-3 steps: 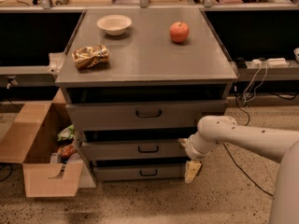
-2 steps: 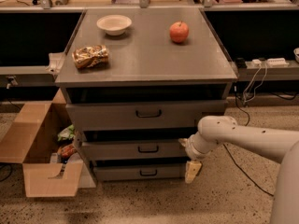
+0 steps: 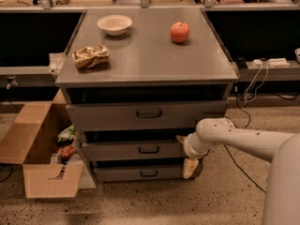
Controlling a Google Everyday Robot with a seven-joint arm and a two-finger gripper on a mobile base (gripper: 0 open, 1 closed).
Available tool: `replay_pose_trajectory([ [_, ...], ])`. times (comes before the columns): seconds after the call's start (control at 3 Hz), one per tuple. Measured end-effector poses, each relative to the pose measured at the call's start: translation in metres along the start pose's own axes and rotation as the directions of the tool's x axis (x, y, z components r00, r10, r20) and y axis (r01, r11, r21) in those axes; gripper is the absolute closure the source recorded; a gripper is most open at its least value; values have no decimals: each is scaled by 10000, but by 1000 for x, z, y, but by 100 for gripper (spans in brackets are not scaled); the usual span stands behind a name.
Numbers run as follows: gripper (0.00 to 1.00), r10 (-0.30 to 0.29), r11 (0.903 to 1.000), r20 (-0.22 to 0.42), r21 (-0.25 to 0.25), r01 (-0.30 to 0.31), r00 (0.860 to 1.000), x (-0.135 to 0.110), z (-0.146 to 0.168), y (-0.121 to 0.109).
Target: Open middle drawer
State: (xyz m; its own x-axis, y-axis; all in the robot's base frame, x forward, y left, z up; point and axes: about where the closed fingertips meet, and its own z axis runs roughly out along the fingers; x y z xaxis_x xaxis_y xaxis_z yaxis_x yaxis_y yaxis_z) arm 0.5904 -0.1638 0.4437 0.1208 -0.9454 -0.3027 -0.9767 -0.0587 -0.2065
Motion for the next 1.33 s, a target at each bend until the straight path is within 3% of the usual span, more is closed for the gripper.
replay_pose_trajectory([
  [0.33,0,-413,9983,-16,405,414,9991,5,19,-22],
  [0.67,0,-659,9970,-250,401,669,9975,7,42,-36],
  [1.33,41,-1007,9947,-467,164,1016,9938,-2,60,-40],
])
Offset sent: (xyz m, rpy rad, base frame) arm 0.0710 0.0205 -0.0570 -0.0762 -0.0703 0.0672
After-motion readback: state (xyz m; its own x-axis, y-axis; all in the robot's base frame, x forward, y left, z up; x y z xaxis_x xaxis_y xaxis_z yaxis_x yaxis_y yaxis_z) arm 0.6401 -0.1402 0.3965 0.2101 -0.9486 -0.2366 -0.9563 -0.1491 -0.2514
